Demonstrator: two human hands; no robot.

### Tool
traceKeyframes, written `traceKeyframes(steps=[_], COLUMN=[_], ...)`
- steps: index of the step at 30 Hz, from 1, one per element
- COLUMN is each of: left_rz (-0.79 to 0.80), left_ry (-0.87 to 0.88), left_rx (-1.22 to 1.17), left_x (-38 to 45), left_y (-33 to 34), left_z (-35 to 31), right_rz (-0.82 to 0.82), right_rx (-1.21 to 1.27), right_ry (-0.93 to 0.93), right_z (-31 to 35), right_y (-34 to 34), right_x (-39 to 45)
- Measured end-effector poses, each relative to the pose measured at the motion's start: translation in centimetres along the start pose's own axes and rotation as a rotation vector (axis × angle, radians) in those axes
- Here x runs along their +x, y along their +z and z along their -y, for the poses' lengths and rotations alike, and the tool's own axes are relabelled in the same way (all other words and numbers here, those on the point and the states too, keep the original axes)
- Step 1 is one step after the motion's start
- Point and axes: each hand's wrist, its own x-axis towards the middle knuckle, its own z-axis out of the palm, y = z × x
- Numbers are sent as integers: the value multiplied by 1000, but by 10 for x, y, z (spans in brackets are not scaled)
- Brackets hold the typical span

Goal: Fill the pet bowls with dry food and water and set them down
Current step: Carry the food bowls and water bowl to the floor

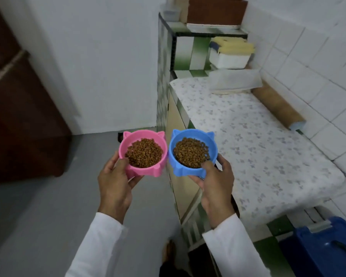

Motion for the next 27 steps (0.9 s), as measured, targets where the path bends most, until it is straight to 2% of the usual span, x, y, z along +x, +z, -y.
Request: traceKeyframes(steps=[14, 27], left_rz=[-211, -313], left_ry=[71, 50], left_rx=[-94, -116], left_x=[130, 244], left_y=[12, 6], left_z=[-36, -43], right_rz=[171, 186], right_rx=[-95, -172], right_ry=[95, 192], right_z=[-19, -65], right_y=[138, 232], right_x=[105, 183])
